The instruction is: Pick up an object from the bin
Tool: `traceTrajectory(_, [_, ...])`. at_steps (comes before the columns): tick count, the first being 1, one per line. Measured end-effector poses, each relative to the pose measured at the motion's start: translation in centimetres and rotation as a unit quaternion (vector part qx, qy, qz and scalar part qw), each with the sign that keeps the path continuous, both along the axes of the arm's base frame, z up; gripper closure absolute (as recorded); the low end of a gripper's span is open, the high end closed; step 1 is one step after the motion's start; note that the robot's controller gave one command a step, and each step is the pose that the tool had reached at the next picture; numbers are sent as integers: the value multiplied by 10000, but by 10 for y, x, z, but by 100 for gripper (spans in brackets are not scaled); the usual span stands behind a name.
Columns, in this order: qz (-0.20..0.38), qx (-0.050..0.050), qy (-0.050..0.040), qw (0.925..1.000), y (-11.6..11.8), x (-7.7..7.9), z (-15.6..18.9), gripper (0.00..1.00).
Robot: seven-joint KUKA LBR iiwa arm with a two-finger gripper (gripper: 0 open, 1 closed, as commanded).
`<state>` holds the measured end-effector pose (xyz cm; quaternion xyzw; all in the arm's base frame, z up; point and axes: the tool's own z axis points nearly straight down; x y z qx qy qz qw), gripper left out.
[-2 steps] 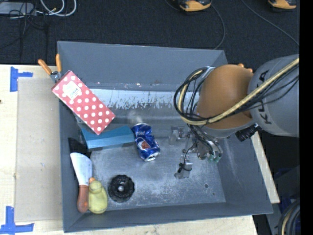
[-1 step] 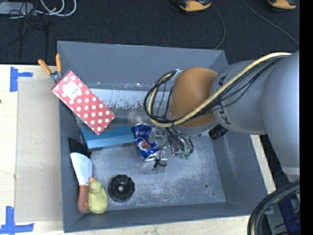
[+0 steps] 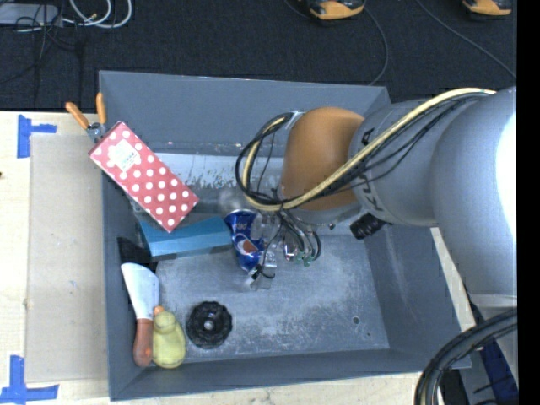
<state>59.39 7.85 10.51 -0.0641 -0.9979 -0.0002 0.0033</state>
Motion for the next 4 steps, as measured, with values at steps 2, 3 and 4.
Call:
traceTrajectory(2, [-422, -7, -27, 9991, 49, 26, -34, 0])
traceTrajectory(3, [-1836, -72, -9, 9830, 68, 21, -36, 100])
traceTrajectory(4, [-1834, -73, -9, 9830, 68, 21, -36, 100])
